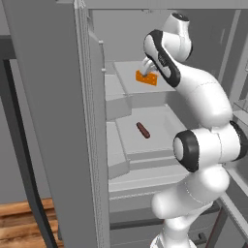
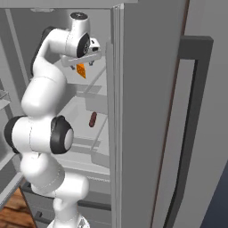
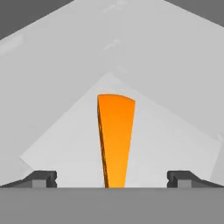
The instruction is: Retrieve the sausage and cheese from the fridge and place them on the cutting board on the counter.
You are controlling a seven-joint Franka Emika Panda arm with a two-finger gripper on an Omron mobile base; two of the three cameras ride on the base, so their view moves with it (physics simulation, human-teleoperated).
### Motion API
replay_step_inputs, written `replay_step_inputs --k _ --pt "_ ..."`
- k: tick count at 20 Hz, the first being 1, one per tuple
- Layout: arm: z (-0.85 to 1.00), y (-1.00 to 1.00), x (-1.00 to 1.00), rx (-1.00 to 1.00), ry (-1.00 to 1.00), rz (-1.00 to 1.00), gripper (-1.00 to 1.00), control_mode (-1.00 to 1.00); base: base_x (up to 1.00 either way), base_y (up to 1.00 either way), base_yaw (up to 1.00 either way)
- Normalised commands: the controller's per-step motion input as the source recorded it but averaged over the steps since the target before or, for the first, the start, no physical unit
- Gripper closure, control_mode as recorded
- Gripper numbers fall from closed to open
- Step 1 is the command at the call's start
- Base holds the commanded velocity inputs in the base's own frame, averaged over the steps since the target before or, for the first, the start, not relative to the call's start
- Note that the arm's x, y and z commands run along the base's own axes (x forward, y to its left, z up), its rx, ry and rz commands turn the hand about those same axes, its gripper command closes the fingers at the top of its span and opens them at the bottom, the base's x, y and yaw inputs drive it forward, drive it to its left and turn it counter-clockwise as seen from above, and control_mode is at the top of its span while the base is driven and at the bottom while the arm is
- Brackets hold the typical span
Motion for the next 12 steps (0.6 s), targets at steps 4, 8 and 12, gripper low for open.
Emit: replay_step_inputs --k 4,8,12 --pt "-0.14 0.07 0.26 -0.06 0.00 0.00 -1.00 -1.00 0.00 0.00 0.00" --pt "-0.06 0.09 0.31 -0.03 0.00 0.00 -1.00 -1.00 0.00 0.00 0.00" --pt "-0.15 0.02 0.21 -0.03 0.01 0.00 -1.00 -1.00 0.00 0.00 0.00"
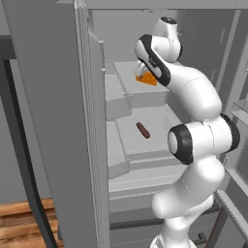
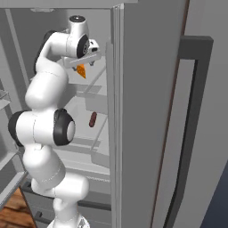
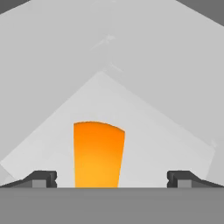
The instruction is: Retrieve the sausage and cheese from the fridge and place them on the cutting board on the counter.
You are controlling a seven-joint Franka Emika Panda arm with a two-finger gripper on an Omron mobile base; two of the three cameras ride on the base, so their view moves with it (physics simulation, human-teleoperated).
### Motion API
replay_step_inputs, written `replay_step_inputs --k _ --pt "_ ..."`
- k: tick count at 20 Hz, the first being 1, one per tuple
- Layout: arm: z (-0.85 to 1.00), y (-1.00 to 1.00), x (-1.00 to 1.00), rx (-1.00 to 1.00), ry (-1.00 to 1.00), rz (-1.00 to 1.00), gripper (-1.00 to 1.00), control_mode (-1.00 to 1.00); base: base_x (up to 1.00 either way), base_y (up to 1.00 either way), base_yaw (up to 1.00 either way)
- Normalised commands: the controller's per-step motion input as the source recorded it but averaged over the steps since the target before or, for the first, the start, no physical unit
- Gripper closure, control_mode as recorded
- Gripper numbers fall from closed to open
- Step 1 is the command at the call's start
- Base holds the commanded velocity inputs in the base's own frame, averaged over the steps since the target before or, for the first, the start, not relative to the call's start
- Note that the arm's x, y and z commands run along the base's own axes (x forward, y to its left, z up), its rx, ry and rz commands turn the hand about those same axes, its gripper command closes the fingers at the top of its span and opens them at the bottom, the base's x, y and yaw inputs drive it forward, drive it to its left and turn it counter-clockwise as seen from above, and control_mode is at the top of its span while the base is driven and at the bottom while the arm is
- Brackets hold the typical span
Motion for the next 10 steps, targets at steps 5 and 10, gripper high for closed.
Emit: replay_step_inputs --k 5,10 --pt "-0.27 0.00 0.00 0.00 0.08 0.01 -1.00 -1.00 0.00 0.00 0.00" --pt "-0.24 0.03 0.00 0.00 0.04 0.01 1.00 -1.00 0.00 0.00 0.00"
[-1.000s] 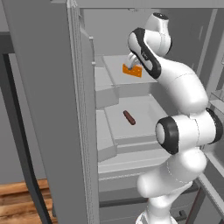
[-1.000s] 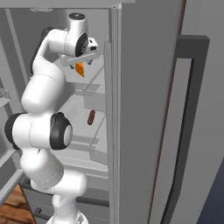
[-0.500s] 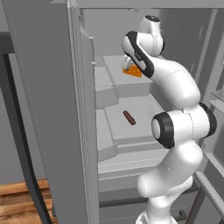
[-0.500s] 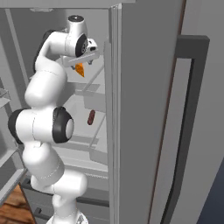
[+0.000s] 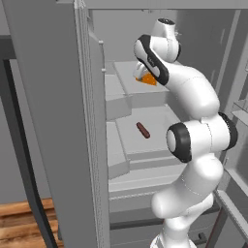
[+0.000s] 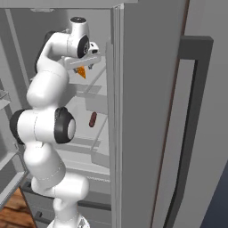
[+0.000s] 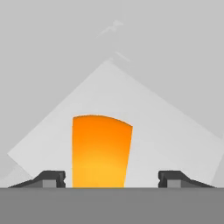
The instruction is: Retrieve the sausage and cheese from the fridge and place them on the cutting board on the counter.
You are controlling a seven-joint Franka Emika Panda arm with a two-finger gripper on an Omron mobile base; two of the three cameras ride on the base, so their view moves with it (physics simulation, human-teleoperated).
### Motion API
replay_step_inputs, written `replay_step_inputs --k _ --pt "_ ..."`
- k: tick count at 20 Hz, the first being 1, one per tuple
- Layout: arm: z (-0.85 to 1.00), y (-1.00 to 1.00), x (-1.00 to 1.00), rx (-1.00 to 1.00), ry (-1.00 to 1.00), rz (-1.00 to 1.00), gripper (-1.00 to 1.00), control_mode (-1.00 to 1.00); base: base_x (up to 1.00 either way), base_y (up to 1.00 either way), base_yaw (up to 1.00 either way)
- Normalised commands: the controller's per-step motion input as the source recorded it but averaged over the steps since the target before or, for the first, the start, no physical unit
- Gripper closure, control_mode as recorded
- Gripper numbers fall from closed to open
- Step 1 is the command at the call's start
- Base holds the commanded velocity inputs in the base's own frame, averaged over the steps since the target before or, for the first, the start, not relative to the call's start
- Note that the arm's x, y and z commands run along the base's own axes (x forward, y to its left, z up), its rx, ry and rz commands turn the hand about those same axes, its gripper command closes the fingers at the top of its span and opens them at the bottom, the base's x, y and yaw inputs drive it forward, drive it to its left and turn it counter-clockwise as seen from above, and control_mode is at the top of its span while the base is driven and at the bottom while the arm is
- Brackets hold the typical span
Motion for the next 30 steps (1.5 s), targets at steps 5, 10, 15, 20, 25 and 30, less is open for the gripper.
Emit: replay_step_inputs --k 5,10,15,20,25,30 --pt "0.00 0.00 -0.02 0.00 0.00 0.00 1.00 -1.00 0.00 0.00 0.00" --pt "-0.33 -0.05 -0.43 0.00 -0.06 -0.02 1.00 -1.00 0.00 0.00 0.00" --pt "-0.23 -0.09 -0.76 0.00 -0.19 -0.07 1.00 -1.00 0.00 0.00 0.00" --pt "0.20 -0.05 -1.00 0.02 -0.13 -0.04 1.00 -1.00 0.00 0.00 0.00" --pt "0.39 -0.06 -1.00 0.00 -0.01 0.00 1.00 -1.00 0.00 0.00 0.00" --pt "0.18 -0.08 -1.00 -0.02 -0.01 0.09 1.00 -1.00 0.00 0.00 0.00"
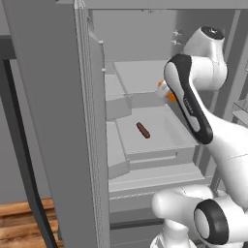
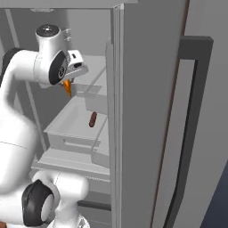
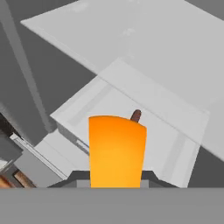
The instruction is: Retrieve the sausage and cheese from the fridge and place them on the cutting board on the counter.
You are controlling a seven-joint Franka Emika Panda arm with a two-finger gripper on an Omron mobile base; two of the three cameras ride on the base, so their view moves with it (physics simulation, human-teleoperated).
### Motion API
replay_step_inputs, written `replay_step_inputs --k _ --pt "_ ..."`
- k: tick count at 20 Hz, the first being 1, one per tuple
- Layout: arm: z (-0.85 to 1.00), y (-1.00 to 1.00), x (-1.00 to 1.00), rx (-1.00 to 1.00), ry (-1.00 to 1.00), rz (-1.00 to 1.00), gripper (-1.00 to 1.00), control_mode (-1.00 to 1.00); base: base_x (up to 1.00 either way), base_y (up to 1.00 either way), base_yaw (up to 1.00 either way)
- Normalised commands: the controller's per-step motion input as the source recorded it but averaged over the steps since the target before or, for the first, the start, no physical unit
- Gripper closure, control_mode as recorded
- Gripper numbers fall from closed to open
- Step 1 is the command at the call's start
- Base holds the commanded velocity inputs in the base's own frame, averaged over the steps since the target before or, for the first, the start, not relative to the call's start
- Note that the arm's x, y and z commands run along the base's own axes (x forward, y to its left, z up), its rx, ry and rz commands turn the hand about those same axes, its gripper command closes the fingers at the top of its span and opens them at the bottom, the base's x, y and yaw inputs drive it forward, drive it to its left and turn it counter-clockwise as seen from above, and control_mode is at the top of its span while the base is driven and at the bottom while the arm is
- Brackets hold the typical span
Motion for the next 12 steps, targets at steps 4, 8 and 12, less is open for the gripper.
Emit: replay_step_inputs --k 4,8,12 --pt "0.11 -0.09 -1.00 -0.04 -0.01 0.08 1.00 -1.00 0.00 0.00 0.00" --pt "0.01 0.00 -1.00 -0.04 0.00 0.00 1.00 -1.00 0.00 0.00 0.00" --pt "0.02 -0.01 -0.73 0.00 0.00 -0.03 1.00 -1.00 0.00 0.00 0.00"
